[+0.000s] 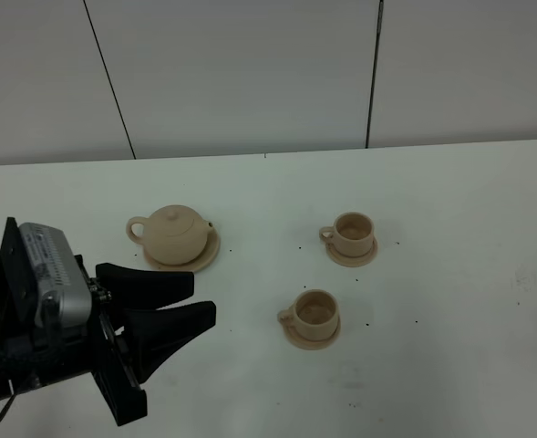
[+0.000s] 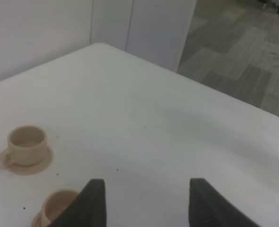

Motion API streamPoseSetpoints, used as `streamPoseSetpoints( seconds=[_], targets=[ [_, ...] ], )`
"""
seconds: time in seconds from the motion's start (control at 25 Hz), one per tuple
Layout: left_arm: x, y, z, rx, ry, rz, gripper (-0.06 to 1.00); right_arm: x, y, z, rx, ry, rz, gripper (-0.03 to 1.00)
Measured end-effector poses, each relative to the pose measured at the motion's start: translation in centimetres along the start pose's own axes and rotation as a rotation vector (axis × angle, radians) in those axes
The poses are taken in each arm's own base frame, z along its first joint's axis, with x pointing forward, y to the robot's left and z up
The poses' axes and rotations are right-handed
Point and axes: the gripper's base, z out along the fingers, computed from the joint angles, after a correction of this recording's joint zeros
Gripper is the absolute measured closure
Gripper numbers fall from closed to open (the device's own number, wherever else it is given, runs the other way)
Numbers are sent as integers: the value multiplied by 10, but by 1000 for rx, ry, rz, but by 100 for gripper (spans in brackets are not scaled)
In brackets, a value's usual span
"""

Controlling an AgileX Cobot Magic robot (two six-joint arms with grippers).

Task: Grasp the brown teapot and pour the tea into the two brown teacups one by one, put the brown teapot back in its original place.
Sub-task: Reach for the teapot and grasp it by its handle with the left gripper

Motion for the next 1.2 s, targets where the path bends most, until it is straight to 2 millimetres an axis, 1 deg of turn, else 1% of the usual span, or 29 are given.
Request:
streamPoseSetpoints(
  seconds=[0.16, 0.36, 0.44, 0.6, 0.92, 1.2],
  targets=[
    [-1, 2, -2, -42, 1, -15, 48, 10, 3, -14, 16, -34, -21, 64],
    [0, 6, -3, -91, 14, -25, 48, 24, 6, -24, 16, -10, -35, 64],
    [0, 7, -3, -102, 17, -26, 48, 30, 7, -25, 19, -17, -25, 64],
    [0, 7, -3, -105, 18, -26, 48, 51, 4, -14, 16, 7, -6, 64],
    [-1, 8, -3, -119, 4, -48, 48, 53, 1, -12, 43, 2, -18, 64],
    [1, 18, -5, -226, 22, -67, 48, 53, 0, -12, 54, 2, -25, 64]
  ],
)
